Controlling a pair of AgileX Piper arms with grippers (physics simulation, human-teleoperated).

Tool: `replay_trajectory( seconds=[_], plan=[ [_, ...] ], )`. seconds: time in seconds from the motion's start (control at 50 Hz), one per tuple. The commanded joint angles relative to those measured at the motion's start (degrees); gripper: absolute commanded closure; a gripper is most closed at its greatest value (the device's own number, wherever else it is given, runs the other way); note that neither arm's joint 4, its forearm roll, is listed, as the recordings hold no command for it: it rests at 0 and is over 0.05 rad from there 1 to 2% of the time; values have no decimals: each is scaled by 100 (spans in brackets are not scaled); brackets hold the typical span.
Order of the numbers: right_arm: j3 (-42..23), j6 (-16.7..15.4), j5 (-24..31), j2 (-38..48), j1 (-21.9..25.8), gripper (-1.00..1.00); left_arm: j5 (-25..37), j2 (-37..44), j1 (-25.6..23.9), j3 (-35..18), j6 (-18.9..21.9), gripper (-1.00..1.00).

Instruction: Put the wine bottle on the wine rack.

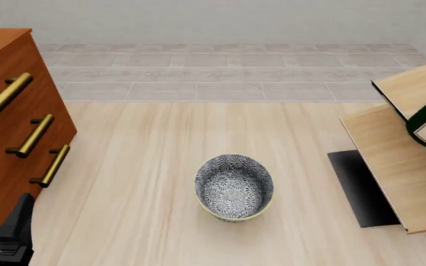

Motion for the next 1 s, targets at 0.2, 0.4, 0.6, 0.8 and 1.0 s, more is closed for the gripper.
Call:
replay_trajectory(
  seconds=[0.2, 0.4, 0.6, 0.8, 1.0],
  plan=[
    [126, 139, -238, 155, -205, 100, -8, 0, 48, 0, 27, -100],
    [156, 229, -308, 266, -324, 100, -6, 0, 11, 0, 20, -100],
    [276, 327, -475, 399, -485, 100, -16, 0, 22, 0, 27, -100],
    [347, 372, -660, 625, -706, 100, -10, 0, 32, 0, 29, -100],
    [288, 531, -791, 889, -910, 100, -4, 0, 36, 0, 29, -100]
  ],
)
